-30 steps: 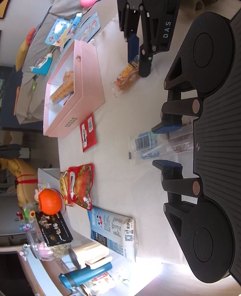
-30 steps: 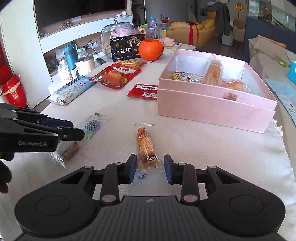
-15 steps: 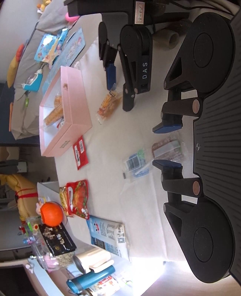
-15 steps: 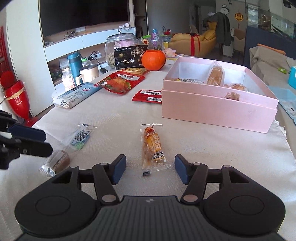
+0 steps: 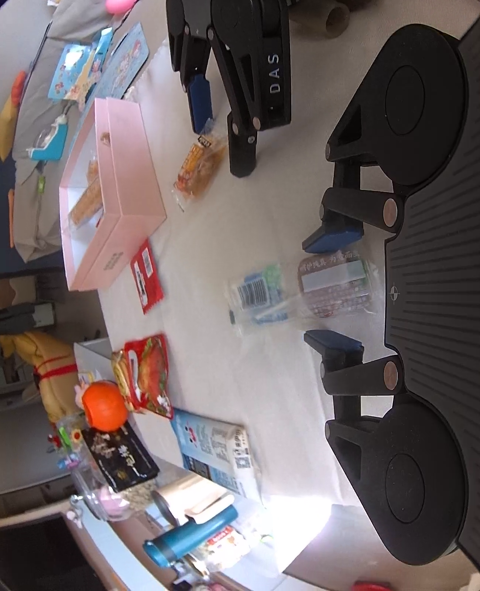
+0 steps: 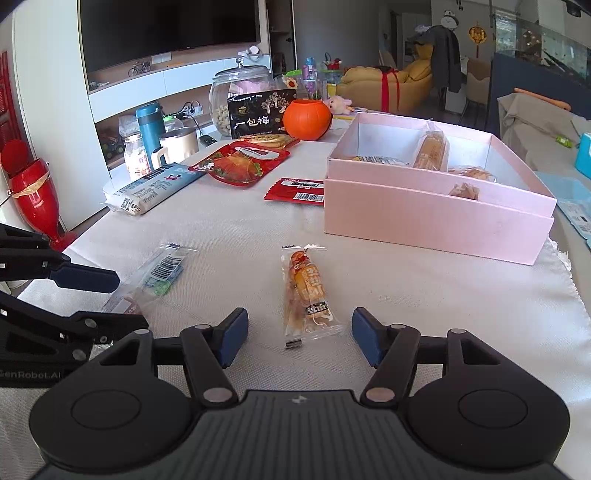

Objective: Organize snacks
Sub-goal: 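Close the left gripper on the clear packet while the right closes on the orange-wrapped snack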

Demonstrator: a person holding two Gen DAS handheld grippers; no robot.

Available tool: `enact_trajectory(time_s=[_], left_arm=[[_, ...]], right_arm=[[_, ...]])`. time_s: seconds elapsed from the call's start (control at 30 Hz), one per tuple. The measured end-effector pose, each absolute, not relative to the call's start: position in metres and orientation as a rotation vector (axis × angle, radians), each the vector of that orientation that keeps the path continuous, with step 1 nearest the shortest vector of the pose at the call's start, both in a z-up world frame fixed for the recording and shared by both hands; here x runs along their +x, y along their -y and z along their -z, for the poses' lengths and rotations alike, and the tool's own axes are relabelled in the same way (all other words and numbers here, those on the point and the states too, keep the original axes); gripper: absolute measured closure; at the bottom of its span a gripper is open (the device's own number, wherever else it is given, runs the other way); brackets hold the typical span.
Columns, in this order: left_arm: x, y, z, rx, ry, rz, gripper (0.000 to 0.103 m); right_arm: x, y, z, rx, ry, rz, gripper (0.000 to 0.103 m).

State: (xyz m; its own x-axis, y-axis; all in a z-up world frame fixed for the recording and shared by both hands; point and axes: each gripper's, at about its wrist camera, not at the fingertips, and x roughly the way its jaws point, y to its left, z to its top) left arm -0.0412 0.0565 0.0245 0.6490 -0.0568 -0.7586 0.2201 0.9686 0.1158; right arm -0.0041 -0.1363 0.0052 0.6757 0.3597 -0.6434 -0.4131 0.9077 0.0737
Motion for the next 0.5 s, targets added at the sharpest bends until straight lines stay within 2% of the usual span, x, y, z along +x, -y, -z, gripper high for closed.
enact_trajectory(time_s=[0.1, 0.17, 0.5], left_arm=[[-0.039, -0.066, -0.024, 0.156, -0.860, 0.166, 0.050], [-0.037, -0.069, -0.024, 0.114, -0.865, 0.187, 0.056], [-0.040, -0.068, -0.023, 0.082, -0.870, 0.243, 0.055]], right_arm=[[-0.004, 0.136, -0.005, -0.085, -0.706, -0.436, 0.038], [-0.004, 0.135, -0.005, -0.088, -0.706, -0.436, 0.037], [0.010, 0.123, -0.008, -0.119, -0.729, -0.416, 0.038]])
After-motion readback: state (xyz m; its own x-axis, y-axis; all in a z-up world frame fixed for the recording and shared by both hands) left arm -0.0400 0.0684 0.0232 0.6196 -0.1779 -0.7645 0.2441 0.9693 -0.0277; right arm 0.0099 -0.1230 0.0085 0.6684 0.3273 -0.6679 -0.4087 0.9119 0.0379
